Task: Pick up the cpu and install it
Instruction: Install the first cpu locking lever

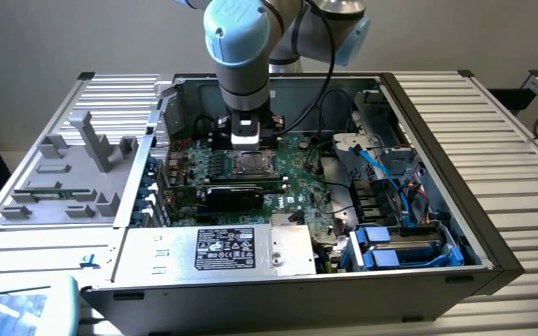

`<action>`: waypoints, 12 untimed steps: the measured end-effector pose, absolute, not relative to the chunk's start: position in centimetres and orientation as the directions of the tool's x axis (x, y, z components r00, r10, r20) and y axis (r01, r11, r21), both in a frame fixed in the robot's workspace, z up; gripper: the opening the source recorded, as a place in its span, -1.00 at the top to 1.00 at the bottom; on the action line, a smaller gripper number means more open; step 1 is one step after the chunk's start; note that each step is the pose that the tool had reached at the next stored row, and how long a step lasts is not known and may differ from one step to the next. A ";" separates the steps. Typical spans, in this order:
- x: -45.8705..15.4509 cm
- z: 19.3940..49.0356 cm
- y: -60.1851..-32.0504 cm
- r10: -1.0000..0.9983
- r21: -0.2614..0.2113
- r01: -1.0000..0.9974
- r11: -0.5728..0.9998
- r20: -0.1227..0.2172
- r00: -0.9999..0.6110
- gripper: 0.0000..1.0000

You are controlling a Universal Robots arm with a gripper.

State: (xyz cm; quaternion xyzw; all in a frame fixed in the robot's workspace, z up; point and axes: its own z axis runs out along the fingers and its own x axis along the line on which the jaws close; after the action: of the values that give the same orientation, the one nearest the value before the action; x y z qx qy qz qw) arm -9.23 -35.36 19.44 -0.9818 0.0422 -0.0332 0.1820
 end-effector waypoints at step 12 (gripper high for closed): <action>-9.2 19.4 -35.5 -0.095 -0.360 -0.071 -0.930 0.050 0.994 0.76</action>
State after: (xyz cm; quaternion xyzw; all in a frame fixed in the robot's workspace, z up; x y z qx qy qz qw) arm -9.22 -35.46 19.39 -0.9819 0.0422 -0.0332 0.1819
